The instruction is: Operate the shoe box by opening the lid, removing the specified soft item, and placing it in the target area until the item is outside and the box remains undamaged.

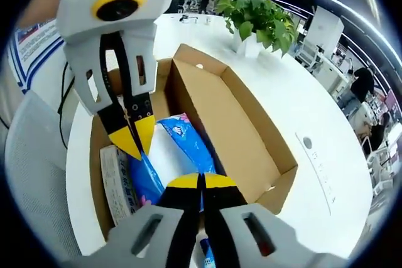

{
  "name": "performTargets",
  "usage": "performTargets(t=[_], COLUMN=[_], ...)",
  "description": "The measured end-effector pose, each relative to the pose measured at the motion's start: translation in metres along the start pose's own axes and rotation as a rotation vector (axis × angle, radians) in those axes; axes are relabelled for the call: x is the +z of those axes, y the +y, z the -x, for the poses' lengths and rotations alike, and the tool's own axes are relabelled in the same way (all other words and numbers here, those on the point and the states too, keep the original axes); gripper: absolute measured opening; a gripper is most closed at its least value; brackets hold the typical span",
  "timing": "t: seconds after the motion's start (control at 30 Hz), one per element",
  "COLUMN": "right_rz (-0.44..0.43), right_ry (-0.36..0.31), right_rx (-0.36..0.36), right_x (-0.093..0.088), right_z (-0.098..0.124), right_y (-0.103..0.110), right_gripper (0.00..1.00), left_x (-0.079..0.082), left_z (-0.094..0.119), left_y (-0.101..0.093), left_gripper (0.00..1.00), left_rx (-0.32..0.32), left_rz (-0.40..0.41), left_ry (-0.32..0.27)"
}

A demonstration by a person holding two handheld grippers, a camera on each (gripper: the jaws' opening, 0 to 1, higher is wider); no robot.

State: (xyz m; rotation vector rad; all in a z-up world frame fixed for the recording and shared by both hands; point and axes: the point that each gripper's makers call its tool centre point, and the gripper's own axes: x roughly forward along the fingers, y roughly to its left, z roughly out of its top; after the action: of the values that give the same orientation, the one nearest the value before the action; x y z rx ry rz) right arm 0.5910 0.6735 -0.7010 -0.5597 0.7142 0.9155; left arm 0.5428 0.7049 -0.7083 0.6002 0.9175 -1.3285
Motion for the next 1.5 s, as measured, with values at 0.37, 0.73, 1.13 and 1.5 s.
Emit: performTargets(t=[0.37,0.73,1.13,1.5], right_rz=[0.014,0.025,0.026,0.013], right_ry=[-0.034,-0.059,-0.066,-0.05], right_rx=[-0.021,-0.053,-0.102,-0.141], right_x=[0.016,0.02,0.01,-0.017], right_z=[0.022,0.053,0.088,0.111], right_y=[-0.005,-0.016,-0.032,-0.044], right_gripper=[0.0,0.0,0.0,0.0], left_x=[0.016,0.043,0.082,0.117], left_z=[0.023,0.038,0.036,0.019], left_y=[-0.004,-0.013,-0.031,-0.047], left_gripper=[0.0,0.0,0.0,0.0], left_rx=[0.022,0.02,-0.011,-0.042], left_rz=[-0.039,-0.065,-0.105,-0.152], left_ry=[-0.004,-0.027,-0.064,-0.076])
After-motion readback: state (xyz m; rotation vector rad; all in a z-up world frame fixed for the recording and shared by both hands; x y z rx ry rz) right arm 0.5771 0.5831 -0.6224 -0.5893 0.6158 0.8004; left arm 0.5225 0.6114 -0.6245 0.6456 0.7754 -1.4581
